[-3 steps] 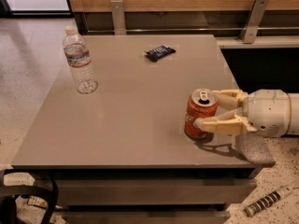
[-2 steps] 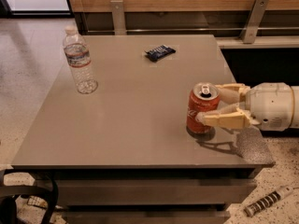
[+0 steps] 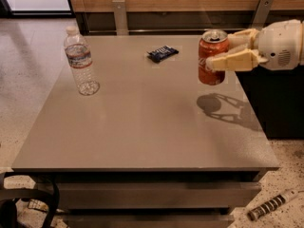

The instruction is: Move coke can near rxbar blueberry

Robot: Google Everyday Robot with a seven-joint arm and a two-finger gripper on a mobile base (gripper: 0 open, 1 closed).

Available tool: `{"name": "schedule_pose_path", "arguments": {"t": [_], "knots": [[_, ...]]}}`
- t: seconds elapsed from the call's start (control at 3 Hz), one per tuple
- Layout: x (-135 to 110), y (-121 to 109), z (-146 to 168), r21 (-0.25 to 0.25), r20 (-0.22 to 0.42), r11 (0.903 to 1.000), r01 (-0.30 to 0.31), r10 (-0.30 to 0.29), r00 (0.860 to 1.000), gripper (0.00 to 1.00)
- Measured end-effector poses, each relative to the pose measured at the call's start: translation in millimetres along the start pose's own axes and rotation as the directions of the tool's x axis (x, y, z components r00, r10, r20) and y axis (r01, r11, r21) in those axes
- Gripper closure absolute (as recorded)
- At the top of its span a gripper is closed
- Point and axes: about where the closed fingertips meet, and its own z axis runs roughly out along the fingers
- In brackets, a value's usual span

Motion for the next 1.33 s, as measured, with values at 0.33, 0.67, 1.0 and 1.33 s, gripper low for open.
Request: {"name": "schedule_pose_path", "arguments": {"t": [0.33,0.67,1.0,1.33], "knots": [[-34,-52,13,0.056,-0.003,0.9982,0.02,-0.02,1.0,1.0],[-46,-97,33,0.112,0.016,0.9936,0.018,-0.02,1.0,1.0],[-40,-137,47,0.175,0.013,0.9845,-0.003,0.0,1.0,1.0],[-40,-137,48,0.174,0.014,0.9847,-0.004,0.001,1.0,1.0]]}}
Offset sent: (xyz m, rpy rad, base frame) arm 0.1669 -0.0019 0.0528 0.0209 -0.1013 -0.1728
